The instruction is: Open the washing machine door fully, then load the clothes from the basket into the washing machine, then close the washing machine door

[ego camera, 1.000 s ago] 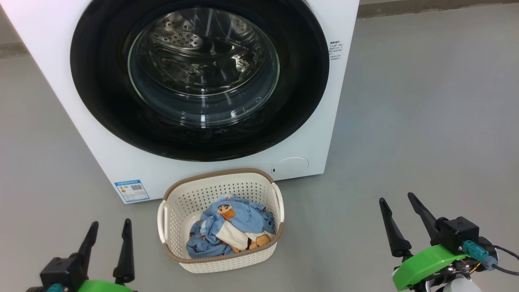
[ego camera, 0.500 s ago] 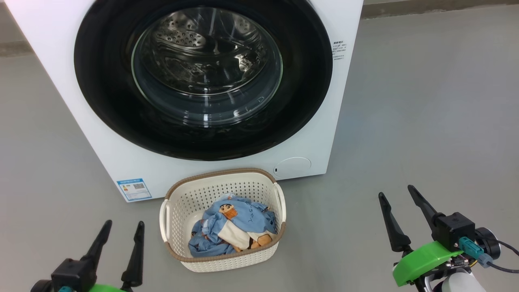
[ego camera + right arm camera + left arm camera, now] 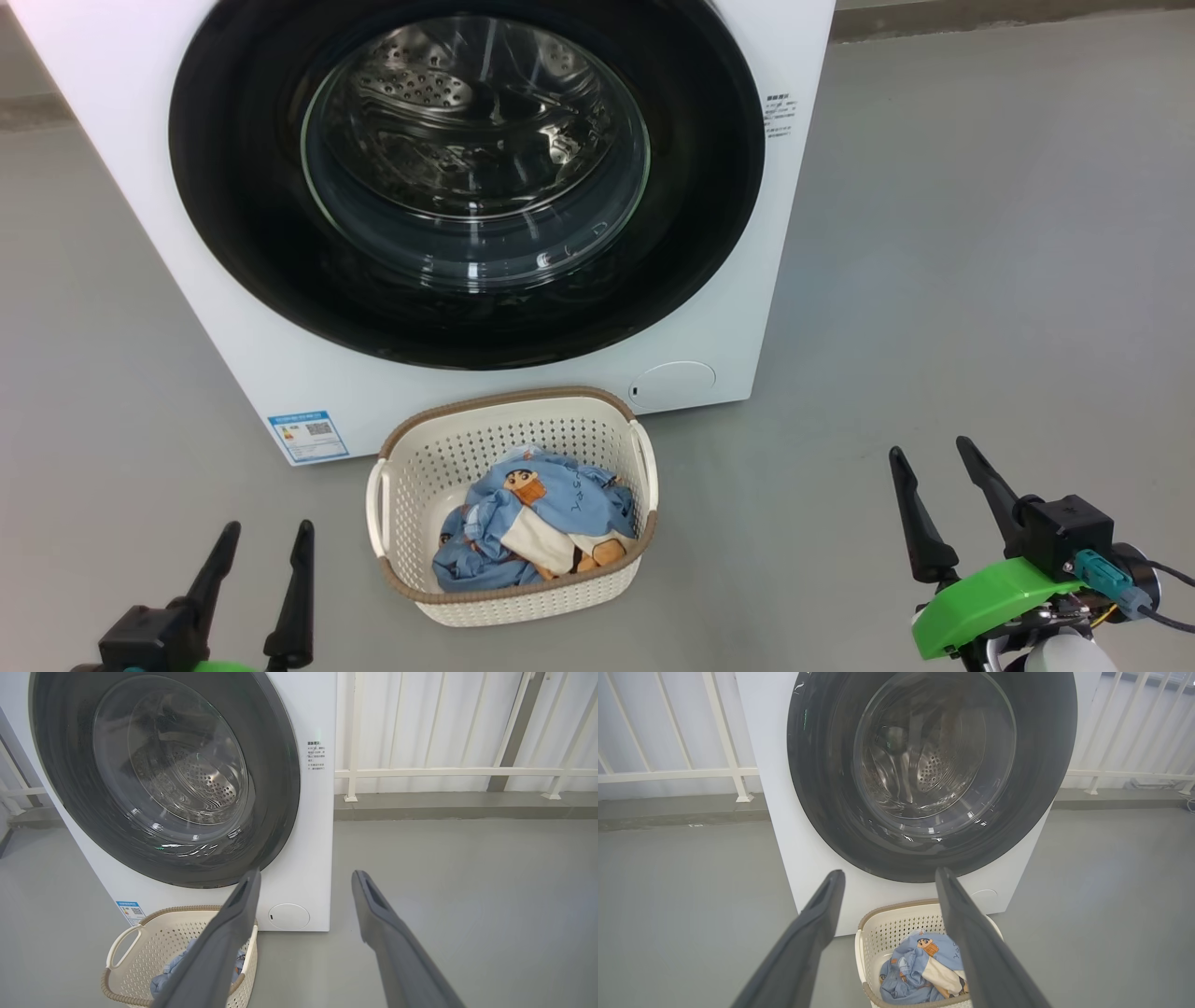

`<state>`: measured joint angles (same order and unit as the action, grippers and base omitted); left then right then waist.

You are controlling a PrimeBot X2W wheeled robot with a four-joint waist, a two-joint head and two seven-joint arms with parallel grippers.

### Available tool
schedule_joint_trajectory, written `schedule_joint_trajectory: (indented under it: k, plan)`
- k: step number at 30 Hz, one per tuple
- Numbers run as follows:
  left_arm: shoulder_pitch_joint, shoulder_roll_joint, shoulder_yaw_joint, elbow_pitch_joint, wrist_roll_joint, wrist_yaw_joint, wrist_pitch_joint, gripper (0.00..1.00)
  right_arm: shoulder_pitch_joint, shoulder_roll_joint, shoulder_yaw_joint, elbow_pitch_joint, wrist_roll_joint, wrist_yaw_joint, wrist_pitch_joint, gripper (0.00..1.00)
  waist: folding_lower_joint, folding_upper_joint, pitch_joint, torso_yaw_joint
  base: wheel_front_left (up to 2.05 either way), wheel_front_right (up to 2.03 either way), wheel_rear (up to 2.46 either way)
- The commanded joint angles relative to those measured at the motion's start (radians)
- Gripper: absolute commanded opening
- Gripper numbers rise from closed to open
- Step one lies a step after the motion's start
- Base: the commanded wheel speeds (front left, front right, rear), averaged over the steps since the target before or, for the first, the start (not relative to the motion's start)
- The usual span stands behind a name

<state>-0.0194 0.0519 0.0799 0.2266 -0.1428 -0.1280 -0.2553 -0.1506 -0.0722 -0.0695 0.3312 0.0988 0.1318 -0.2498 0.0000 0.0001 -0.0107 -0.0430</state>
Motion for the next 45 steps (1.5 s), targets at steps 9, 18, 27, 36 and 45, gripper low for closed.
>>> schedule_joint_trajectory:
  k: [9,18,27,36,45]
  plan:
    - [-0.031,0.006,0.055,-0.012,0.015,0.002,-0.006,1.0,-0.035,0.004,0.02,-0.023,0.007,-0.001,-0.012,1.0,0.0,-0.0001,-0.003,0.003,0.0,0.0,0.0]
    - [-0.032,0.002,0.065,-0.019,0.003,0.001,-0.006,1.0,-0.035,0.005,0.027,-0.011,0.008,-0.001,-0.012,1.0,0.0,-0.0001,-0.002,0.006,0.0,0.0,0.0]
    - [-0.04,0.0,0.071,-0.007,0.001,0.006,-0.006,1.0,-0.034,0.004,0.024,-0.008,0.0,-0.001,-0.012,1.0,0.0,-0.0001,-0.002,0.009,0.0,0.0,0.0]
    - [-0.049,-0.001,0.079,0.009,-0.004,0.001,-0.006,1.0,-0.033,0.005,0.023,-0.009,-0.007,-0.001,-0.012,1.0,0.0,-0.0001,0.001,0.011,0.0,0.0,0.0]
    - [-0.056,0.002,0.082,-0.015,0.013,-0.001,-0.006,1.0,-0.029,0.007,0.018,-0.011,-0.01,-0.001,-0.012,1.0,0.0,-0.0001,0.005,0.015,0.04,0.04,-0.08]
